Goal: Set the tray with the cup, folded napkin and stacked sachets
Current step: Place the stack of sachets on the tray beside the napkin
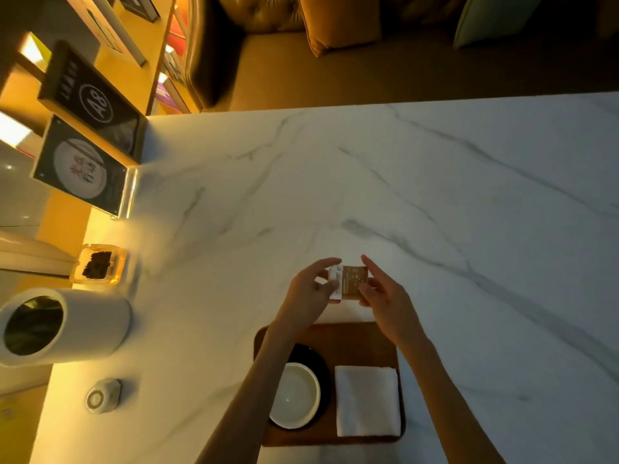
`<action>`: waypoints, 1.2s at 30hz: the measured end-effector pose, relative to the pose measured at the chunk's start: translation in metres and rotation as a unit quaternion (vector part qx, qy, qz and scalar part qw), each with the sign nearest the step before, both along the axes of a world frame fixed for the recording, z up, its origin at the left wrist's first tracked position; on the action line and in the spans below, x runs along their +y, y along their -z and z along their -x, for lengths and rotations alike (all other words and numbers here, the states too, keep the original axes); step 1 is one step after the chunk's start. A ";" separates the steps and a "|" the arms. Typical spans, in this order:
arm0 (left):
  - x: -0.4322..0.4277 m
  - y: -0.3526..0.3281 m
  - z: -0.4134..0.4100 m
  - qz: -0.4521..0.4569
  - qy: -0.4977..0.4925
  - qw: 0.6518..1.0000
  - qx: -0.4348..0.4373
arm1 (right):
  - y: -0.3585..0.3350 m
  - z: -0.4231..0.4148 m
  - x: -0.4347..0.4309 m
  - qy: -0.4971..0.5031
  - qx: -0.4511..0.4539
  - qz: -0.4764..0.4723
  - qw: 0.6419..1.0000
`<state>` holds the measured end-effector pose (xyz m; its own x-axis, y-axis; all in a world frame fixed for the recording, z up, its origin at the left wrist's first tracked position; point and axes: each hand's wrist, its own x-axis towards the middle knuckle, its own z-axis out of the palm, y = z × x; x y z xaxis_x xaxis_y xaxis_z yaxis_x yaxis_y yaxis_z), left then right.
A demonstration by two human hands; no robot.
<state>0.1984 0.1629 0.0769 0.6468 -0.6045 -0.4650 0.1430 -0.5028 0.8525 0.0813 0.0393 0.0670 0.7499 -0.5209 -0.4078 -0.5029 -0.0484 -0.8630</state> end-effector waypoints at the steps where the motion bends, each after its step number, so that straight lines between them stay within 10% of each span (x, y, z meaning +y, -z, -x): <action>1: -0.004 -0.001 0.007 -0.012 0.005 1.000 -0.016 | 0.001 0.004 0.000 -0.024 0.007 0.053 0.998; 14: -0.042 -0.010 0.060 -0.091 0.006 0.994 -0.063 | -0.003 0.040 -0.033 -0.105 0.032 0.148 0.983; 30: 0.005 -0.022 0.041 -0.053 -0.003 0.998 -0.037 | -0.019 0.030 -0.007 -0.002 -0.010 -0.061 0.998; 36: 0.025 -0.014 0.041 -0.082 0.052 0.994 -0.054 | -0.022 0.032 0.018 -0.048 0.030 0.050 0.997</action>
